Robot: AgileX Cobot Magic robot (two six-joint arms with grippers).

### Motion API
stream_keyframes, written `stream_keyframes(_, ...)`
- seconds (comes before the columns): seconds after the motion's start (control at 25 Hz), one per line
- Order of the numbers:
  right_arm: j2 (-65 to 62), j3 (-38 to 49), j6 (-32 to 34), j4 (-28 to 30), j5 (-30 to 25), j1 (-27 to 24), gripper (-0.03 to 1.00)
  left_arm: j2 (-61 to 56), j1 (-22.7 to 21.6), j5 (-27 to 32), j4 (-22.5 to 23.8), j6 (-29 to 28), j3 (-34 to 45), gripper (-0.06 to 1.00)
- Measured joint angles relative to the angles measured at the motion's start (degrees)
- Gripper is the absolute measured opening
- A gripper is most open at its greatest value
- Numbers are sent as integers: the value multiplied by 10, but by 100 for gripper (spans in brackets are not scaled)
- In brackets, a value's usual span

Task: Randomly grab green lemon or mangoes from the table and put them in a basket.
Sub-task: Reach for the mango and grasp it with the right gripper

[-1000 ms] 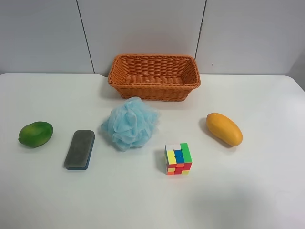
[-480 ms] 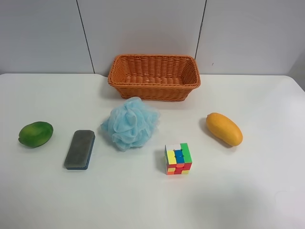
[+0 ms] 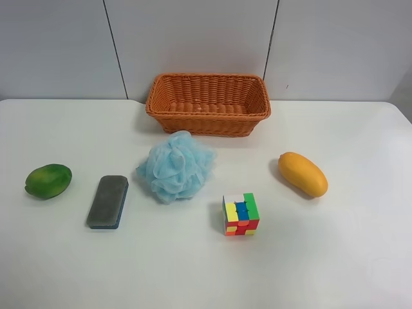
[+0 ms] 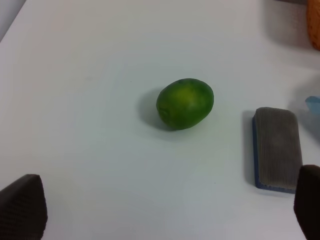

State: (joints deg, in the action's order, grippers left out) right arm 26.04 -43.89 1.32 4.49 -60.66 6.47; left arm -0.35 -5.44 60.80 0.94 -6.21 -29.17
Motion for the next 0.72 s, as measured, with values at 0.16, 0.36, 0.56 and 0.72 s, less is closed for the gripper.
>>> stream_keyframes(0.16,121,-70,-39,-1,6,0,99,0,0,0,0,0,0,99)
stream_keyframes(0.36,273,-93,-87,-15,13,0,99,0,0,0,0,0,0,99)
stream_keyframes(0.56,396,-93,-99,-17,38,0,99,0,0,0,0,0,0,99)
stream_keyframes(0.72,459,-93,-110,-28,79,0,99,0,0,0,0,0,0,99)
